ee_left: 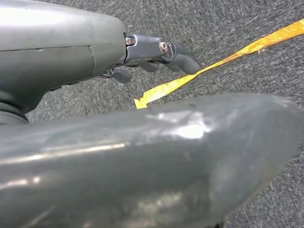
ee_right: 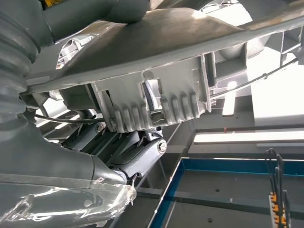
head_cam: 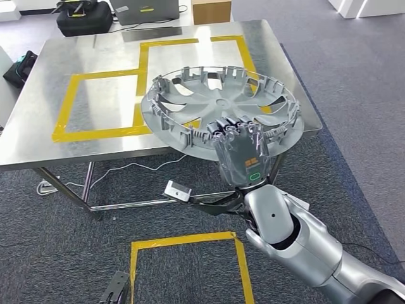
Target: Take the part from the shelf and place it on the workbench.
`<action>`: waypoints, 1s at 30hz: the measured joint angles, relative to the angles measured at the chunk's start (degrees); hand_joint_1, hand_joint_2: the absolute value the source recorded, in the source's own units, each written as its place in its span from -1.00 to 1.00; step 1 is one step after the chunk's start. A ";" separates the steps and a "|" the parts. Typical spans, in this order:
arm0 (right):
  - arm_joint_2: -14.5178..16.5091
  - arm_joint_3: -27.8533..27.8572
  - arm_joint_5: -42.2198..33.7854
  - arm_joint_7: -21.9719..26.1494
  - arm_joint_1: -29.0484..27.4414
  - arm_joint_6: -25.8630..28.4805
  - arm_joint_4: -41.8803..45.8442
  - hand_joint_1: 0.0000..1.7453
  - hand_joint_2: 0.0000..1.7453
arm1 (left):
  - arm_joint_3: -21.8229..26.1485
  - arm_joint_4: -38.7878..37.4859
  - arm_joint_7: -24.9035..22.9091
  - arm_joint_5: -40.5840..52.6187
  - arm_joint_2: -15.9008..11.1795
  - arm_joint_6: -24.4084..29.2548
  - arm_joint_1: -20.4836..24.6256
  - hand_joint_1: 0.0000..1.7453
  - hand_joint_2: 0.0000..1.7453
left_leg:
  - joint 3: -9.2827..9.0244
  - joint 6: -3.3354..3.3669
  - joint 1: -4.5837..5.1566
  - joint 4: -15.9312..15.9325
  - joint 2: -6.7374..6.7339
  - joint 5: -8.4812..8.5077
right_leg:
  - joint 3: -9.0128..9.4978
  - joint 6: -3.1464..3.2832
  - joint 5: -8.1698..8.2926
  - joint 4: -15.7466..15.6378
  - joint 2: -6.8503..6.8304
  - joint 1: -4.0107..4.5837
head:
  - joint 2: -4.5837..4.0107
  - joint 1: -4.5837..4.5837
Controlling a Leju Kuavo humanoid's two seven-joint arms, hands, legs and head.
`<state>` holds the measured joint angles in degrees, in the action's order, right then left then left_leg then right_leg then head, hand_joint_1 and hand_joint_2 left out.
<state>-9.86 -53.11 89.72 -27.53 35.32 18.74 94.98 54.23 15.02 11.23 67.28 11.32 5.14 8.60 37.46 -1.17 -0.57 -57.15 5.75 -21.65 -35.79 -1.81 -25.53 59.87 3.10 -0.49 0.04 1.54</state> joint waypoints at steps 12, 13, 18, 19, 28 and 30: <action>-0.74 -1.97 0.01 -3.43 -0.66 -3.12 -1.74 1.00 1.00 | 0.43 0.00 1.04 -0.68 -0.28 0.47 -0.63 -1.00 -1.00 | 0.19 0.07 0.12 -0.01 0.00 0.17 | 0.02 -0.15 0.31 -0.32 -0.02 -0.18 | 0.00 -0.01; -1.02 -2.26 0.01 -3.77 -0.79 -3.23 -1.91 1.00 1.00 | 0.61 0.00 1.11 -0.74 -0.38 0.59 -0.78 -1.00 -1.00 | 0.19 0.07 0.12 -0.01 0.00 0.17 | 0.02 -0.15 0.32 -0.34 -0.02 -0.18 | 0.00 -0.01; -2.78 -3.44 0.00 -4.46 -2.12 -3.36 -2.78 1.00 1.00 | 1.62 0.00 1.20 -1.57 -0.82 0.87 -1.58 -1.00 -1.00 | 0.21 0.08 0.12 -0.01 0.00 0.17 | 0.03 -0.17 0.33 -0.43 -0.02 -0.18 | 0.00 -0.01; -3.12 -3.56 -0.01 -4.44 -2.42 -3.34 -2.93 1.00 1.00 | 1.89 0.00 1.09 -1.75 -0.89 0.72 -1.69 -1.00 -1.00 | 0.22 0.08 0.12 -0.01 0.00 0.17 | 0.03 -0.17 0.33 -0.43 -0.02 -0.18 | 0.00 -0.01; -4.15 -3.35 0.00 -1.95 -3.19 -3.52 -3.86 1.00 1.00 | 3.16 0.00 0.57 -1.89 -1.38 0.22 -2.00 -1.00 -1.00 | 0.23 0.08 0.12 -0.01 -0.01 0.17 | 0.02 -0.17 0.33 -0.44 -0.01 -0.17 | 0.00 0.00; -4.15 -3.32 0.01 -1.63 -3.19 -3.56 -3.98 1.00 1.00 | 3.33 0.00 0.56 -1.84 -1.44 0.21 -1.99 -1.00 -1.00 | 0.23 0.08 0.12 -0.01 -0.01 0.17 | 0.02 -0.17 0.34 -0.44 -0.01 -0.17 | 0.00 0.00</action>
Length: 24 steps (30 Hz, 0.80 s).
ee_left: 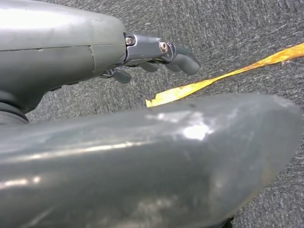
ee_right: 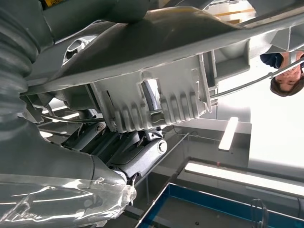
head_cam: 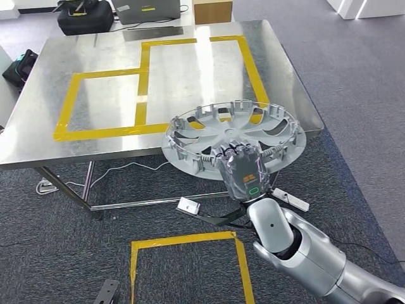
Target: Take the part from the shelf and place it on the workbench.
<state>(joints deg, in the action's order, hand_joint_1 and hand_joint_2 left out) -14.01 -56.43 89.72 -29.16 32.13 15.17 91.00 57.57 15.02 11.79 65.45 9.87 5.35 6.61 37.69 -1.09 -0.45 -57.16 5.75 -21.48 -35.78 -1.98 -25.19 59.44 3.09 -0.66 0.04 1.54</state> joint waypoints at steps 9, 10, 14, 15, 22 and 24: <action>0.01 0.21 -0.01 1.58 0.02 -0.30 -0.14 1.00 1.00 | 0.34 0.00 -0.15 0.04 -0.17 -0.02 0.00 -1.00 -1.00 | 0.00 0.01 0.00 0.00 0.00 0.01 | 0.01 0.00 0.01 0.00 -0.01 0.00 | 0.00 -0.01; 0.02 0.31 -0.01 1.78 0.02 -0.31 -0.14 1.00 1.00 | 0.39 0.00 -0.17 0.04 -0.20 -0.02 0.00 -1.00 -1.00 | 0.00 0.01 0.00 0.00 0.00 0.01 | 0.01 0.00 0.01 0.00 -0.01 0.00 | 0.00 0.00; 0.02 0.50 0.00 2.08 0.01 -0.31 -0.14 1.00 1.00 | 0.58 0.00 -0.24 0.04 -0.29 -0.02 0.01 -1.00 -1.00 | 0.00 0.01 0.00 0.00 0.00 0.01 | 0.01 0.00 0.01 0.00 -0.01 0.00 | 0.00 -0.01; 0.02 0.54 0.00 2.15 0.01 -0.31 -0.14 1.00 1.00 | 0.62 0.00 -0.24 0.04 -0.31 -0.02 0.01 -1.00 -1.00 | 0.00 0.01 0.00 0.00 0.00 0.01 | 0.01 0.00 0.01 0.00 -0.01 0.00 | 0.00 -0.01; 0.11 1.29 -0.01 3.18 -0.35 -0.36 -0.12 1.00 1.00 | 0.68 0.00 -0.17 0.18 -0.54 0.28 0.04 -1.00 -1.00 | -0.85 1.93 0.23 1.35 -0.12 -0.50 | 0.40 -1.22 1.04 -0.19 -0.15 -0.24 | 0.00 0.03; 0.17 1.53 -0.01 3.33 -0.41 -0.40 -0.08 1.00 1.00 | 0.69 0.00 -0.09 0.11 -0.51 0.45 0.04 -1.00 -1.00 | -2.10 2.54 -0.08 2.45 -0.38 -0.47 | -0.24 -1.64 -0.02 1.30 -1.00 -0.08 | 0.00 -0.30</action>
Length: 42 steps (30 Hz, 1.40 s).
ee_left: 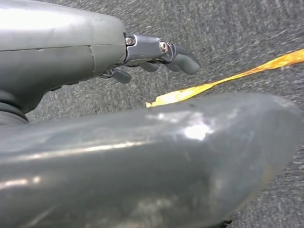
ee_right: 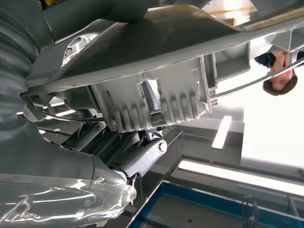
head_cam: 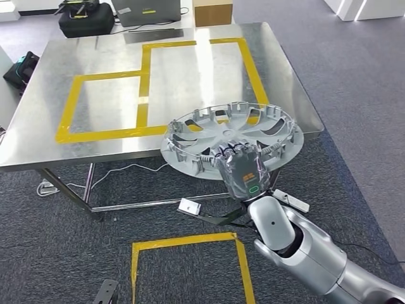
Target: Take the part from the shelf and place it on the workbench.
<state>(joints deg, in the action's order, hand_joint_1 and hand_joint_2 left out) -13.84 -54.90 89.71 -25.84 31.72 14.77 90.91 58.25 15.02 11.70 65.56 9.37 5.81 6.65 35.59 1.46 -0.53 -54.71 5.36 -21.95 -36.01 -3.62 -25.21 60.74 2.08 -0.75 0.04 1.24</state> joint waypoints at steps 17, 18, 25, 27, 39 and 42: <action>0.35 0.59 0.04 0.42 -1.56 -0.21 -0.03 1.00 1.00 | 0.30 0.02 0.19 -0.25 -0.38 0.42 -0.10 -1.00 -1.00 | 4.04 -5.34 -2.05 -11.15 -4.56 -4.24 | 1.81 1.34 -3.42 1.08 -0.59 -1.60 | 0.00 0.25; 0.35 0.66 0.05 0.46 -1.64 -0.21 -0.03 1.00 1.00 | 0.32 0.02 0.21 -0.27 -0.37 0.42 -0.04 -1.00 -1.00 | 6.55 -5.13 -1.78 -14.66 -5.06 -5.40 | 2.49 1.60 -3.76 0.70 -0.76 -1.36 | 0.00 0.41; 0.40 0.87 0.07 0.81 -2.39 -0.26 -0.06 1.00 1.00 | 0.56 0.02 0.23 -0.61 -0.39 0.52 -0.72 -1.00 -1.00 | 8.54 0.34 2.08 -5.27 -4.97 2.80 | 9.45 2.22 -7.79 -2.31 -1.23 0.39 | 0.00 0.46; 0.62 1.03 0.08 0.89 -2.37 -0.33 -0.05 1.00 1.00 | 0.77 0.02 0.23 -0.68 -0.33 0.67 -0.91 -1.00 -1.00 | 7.28 0.62 2.66 -1.90 -4.53 5.20 | 11.38 2.22 -8.71 -3.57 -1.19 0.98 | 0.00 0.38; 0.90 1.41 0.05 1.80 -3.42 -0.45 -0.52 1.00 1.00 | 1.43 -0.02 0.32 -0.80 0.01 0.85 -1.42 -1.00 -1.00 | -3.40 1.43 2.59 -1.30 -3.16 -3.25 | -1.93 2.55 -9.04 3.77 -1.41 1.86 | 0.00 -0.31; 1.30 2.23 0.10 4.61 -4.46 -0.94 -0.80 1.00 1.00 | 1.68 -0.13 0.27 -1.21 0.02 1.04 -1.58 -1.00 -1.00 | -4.57 0.99 2.75 -1.62 -2.75 -5.01 | -2.71 3.27 2.60 -2.22 -1.38 2.19 | -0.01 -0.28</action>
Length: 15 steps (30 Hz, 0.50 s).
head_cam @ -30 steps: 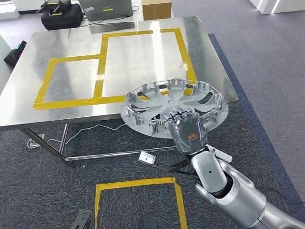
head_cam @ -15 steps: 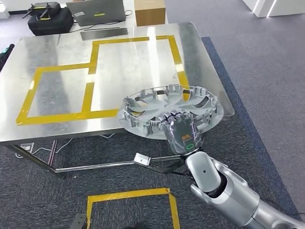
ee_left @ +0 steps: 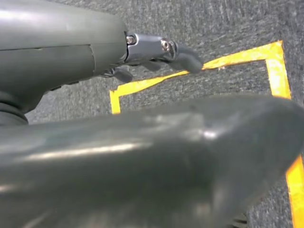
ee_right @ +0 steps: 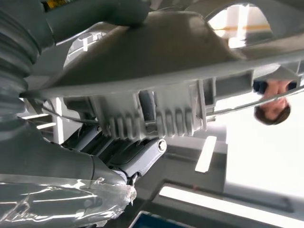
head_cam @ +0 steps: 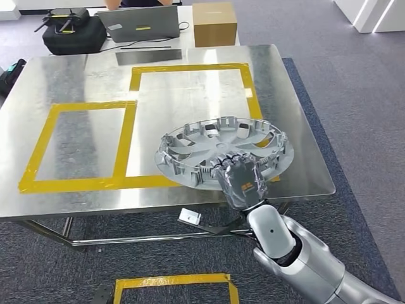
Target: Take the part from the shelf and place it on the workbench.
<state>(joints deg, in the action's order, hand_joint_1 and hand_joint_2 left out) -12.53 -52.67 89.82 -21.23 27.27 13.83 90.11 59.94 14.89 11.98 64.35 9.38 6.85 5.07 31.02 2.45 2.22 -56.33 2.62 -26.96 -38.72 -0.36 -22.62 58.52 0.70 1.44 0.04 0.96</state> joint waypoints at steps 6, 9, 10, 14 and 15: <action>3.01 6.26 0.07 7.00 -2.21 -0.64 -1.14 1.00 1.00 | 0.83 -0.07 -0.14 -0.66 -0.08 0.41 0.83 -1.00 -1.00 | 5.07 -3.14 -0.61 -9.38 -1.58 -3.25 | 3.00 0.77 -0.74 -1.33 -0.39 -1.29 | 0.03 0.64; 3.36 7.72 0.08 7.51 -3.34 -0.63 -2.14 1.00 1.00 | 1.13 -0.07 -0.28 -0.68 -0.11 0.40 0.68 -1.00 -1.00 | 9.77 -4.71 -2.22 -15.71 -2.23 -5.00 | 4.67 0.34 -2.09 -1.37 -0.51 -1.73 | 0.03 0.74; 3.55 8.05 0.08 7.52 -3.50 -0.63 -2.36 1.00 1.00 | 1.16 -0.07 -0.32 -0.68 -0.12 0.40 0.66 -1.00 -1.00 | 9.74 -4.89 -2.53 -14.30 -2.26 -3.22 | 5.21 0.18 -2.46 -1.37 -0.49 -1.91 | 0.02 0.76; 4.61 9.10 0.08 7.52 -3.43 -0.63 -2.66 1.00 1.00 | 1.20 -0.07 -0.38 -0.68 -0.19 0.40 0.97 -1.00 -1.00 | 5.37 -4.67 -2.83 -0.69 -2.49 5.06 | 6.74 -0.95 -3.74 -1.26 -0.34 -2.29 | 0.01 0.98; 4.73 9.27 0.08 7.53 -3.41 -0.63 -2.71 1.00 1.00 | 1.20 -0.07 -0.39 -0.72 -0.16 0.40 1.04 -1.00 -1.00 | 4.97 -4.40 -2.83 0.57 -2.50 5.23 | 6.76 -1.22 -4.04 -1.17 -0.35 -2.16 | 0.02 1.01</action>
<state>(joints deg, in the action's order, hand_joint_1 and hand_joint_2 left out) -7.80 -43.40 89.89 -13.70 23.85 13.20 87.40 61.14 14.82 11.59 63.63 9.22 7.25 6.11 36.00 -1.95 -0.61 -55.76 0.12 -21.73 -31.96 -1.58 -26.66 57.35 0.35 -0.72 0.05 1.97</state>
